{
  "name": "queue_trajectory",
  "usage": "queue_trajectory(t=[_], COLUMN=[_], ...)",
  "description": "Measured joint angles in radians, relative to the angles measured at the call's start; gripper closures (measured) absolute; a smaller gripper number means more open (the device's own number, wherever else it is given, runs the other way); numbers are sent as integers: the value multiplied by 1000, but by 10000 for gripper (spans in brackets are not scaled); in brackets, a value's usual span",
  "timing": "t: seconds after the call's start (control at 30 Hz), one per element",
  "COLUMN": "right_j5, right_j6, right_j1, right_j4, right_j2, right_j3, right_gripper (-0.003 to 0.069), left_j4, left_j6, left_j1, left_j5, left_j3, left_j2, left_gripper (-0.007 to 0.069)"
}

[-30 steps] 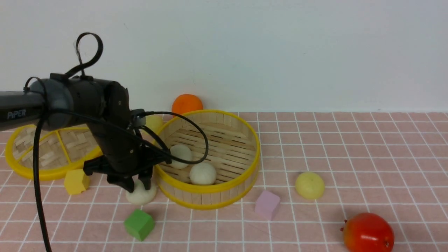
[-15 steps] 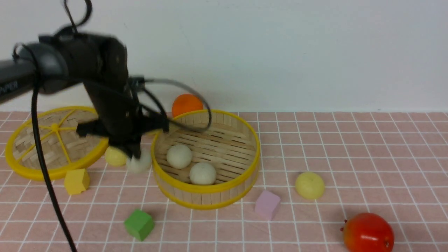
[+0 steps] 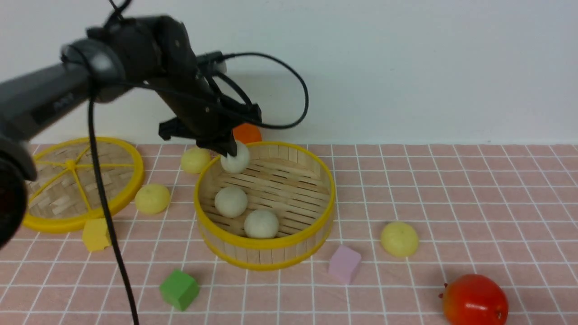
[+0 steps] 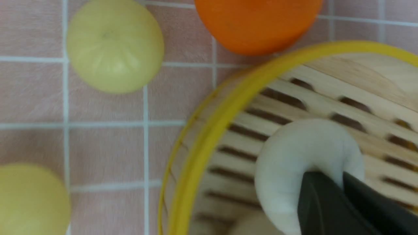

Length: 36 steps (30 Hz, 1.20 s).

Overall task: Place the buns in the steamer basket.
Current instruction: Use the left arm to put the steamed stuffed bun into the steamer, then use the left arm to grab a steamed stuffed bun

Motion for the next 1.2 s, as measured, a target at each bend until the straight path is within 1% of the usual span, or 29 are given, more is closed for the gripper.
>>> queue_trajectory(t=[0.1,0.2,0.27,0.3,0.37,0.43,0.53,0.63,0.67,0.77,0.83,1.0,1.2], right_j5=[0,0,0,0,0,0,0,0,0,0,0,0,0], right_j6=[0,0,0,0,0,0,0,0,0,0,0,0,0], right_j1=[0,0,0,0,0,0,0,0,0,0,0,0,0], right_j4=[0,0,0,0,0,0,0,0,0,0,0,0,0], right_j2=[0,0,0,0,0,0,0,0,0,0,0,0,0], right_j3=[0,0,0,0,0,0,0,0,0,0,0,0,0], right_gripper=[419,419,419,419,419,419,419,419,419,419,419,419,419], left_j4=[-9,-17,-19,-19,-11,24,107,139,141,107,70,20,13], left_j6=[0,-1,-1,-1,2,12,15,-6,-14,-13,4,73,80], left_j1=[0,0,0,0,0,0,6,34,66,139,169,174,170], left_j5=[-20,-32,-33,-33,1,65,166,186,185,177,146,54,-9], left_j3=[0,-1,-2,-2,-23,-55,-124,-152,-164,-170,-170,-168,-168], left_j2=[28,59,66,66,62,47,-3,-50,-74,-75,-45,69,136], left_gripper=[595,540,477,469,347,274,200,183,183,202,220,253,257])
